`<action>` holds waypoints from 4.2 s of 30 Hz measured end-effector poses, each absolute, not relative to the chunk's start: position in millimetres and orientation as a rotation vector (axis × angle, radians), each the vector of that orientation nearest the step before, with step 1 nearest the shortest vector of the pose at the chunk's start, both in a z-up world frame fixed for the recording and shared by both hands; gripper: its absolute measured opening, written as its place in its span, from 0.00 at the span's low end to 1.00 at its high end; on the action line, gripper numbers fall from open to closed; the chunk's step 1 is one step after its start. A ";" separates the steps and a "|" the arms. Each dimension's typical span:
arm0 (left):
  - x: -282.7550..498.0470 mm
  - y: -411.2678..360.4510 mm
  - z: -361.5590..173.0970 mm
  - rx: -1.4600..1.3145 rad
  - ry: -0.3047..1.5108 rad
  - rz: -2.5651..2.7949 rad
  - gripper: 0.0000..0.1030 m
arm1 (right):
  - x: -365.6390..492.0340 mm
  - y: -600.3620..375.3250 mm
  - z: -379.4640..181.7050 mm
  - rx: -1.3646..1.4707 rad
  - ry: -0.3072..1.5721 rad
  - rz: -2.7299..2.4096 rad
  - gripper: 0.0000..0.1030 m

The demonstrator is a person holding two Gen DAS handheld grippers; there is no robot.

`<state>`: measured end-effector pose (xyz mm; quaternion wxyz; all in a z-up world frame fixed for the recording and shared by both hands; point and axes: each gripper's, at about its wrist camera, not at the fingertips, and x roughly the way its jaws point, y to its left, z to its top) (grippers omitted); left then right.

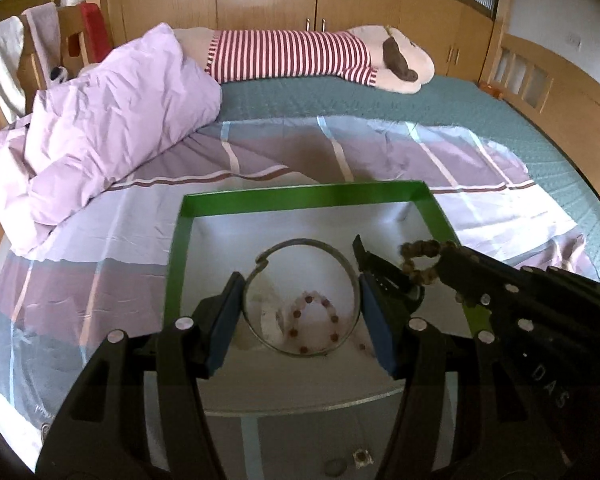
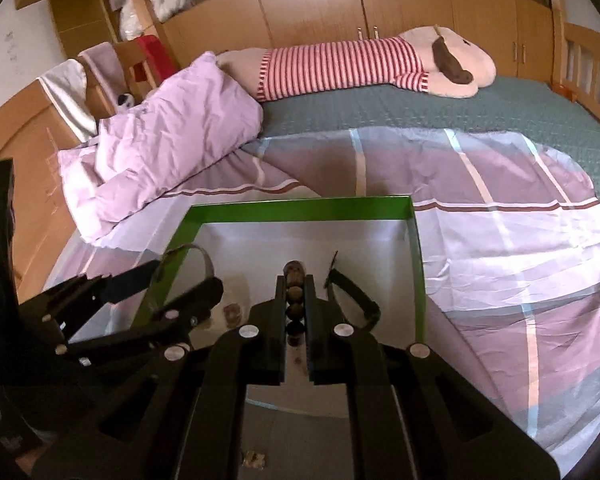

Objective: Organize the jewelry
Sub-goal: 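Carry the bangle and brown bead bracelet into the green box and release, then withdraw both grippers from the box toward the remaining rings, then lower the left gripper to the black ring while the right approaches the silver stone ring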

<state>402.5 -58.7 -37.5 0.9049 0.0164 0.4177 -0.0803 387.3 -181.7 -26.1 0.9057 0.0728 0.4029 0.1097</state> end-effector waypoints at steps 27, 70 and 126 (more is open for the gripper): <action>150.5 11.4 5.2 -0.016 0.743 -0.120 0.90 | 129.9 -213.8 -11.4 0.105 0.742 0.214 0.62; 129.0 -5.6 -46.0 -0.013 0.867 -0.171 0.90 | 117.4 -195.1 -41.9 0.076 0.834 0.275 0.62; 279.3 -39.9 -155.8 0.058 1.024 -0.180 0.32 | 246.3 -163.3 -141.1 -0.056 1.071 0.286 0.52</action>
